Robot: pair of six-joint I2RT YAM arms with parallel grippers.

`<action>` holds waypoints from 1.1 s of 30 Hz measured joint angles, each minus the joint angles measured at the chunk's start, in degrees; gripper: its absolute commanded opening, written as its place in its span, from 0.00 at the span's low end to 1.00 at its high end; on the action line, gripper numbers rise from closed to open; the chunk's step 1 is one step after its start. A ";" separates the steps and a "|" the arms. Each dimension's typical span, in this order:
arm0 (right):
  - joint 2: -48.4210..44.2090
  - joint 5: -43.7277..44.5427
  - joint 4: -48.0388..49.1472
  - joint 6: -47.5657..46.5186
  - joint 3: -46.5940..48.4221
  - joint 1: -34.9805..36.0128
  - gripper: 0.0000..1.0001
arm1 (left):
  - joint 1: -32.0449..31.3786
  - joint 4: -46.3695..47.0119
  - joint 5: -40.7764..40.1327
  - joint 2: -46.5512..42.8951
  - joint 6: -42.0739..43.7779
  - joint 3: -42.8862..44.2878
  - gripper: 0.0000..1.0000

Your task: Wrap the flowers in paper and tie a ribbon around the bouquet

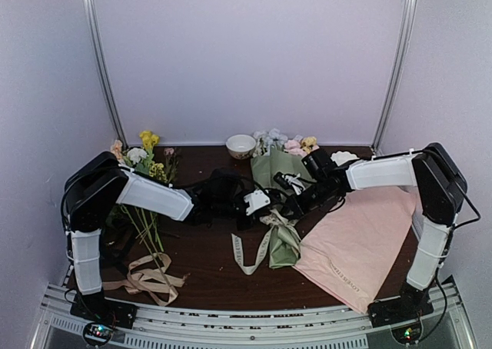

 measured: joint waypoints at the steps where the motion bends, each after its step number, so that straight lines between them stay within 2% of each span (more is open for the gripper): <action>1: -0.28 0.33 0.00 0.17 -0.02 0.00 0.00 | 0.00 -0.15 -0.04 0.00 0.13 0.00 0.00; 10: -2.43 1.64 0.39 1.90 -0.35 -0.02 0.00 | 0.00 -1.05 -0.42 -0.09 0.61 -0.02 0.00; 14: -2.43 1.66 0.37 1.90 -0.55 -0.02 0.00 | 0.00 -2.23 -0.66 -0.13 0.90 -0.02 0.28; 19: -2.64 2.80 0.42 2.34 -0.55 -0.02 0.00 | 0.00 -5.92 -1.53 -1.53 1.95 0.00 0.59; 24: -4.15 4.13 0.48 3.30 -0.66 -0.02 0.00 | 0.26 -12.24 -1.70 -4.68 2.93 0.31 0.75; 30: -5.62 5.20 0.94 4.04 -1.31 -0.02 0.00 | 1.31 -18.38 -2.95 -5.95 3.67 0.37 0.74; 31: -5.64 5.27 0.94 4.20 -1.33 -0.02 0.00 | 1.42 -18.93 -3.78 -5.68 3.74 0.42 0.72; 33: -5.62 5.35 0.94 4.48 -1.40 -0.02 0.00 | 1.62 -19.41 -5.73 -4.59 3.78 0.74 0.59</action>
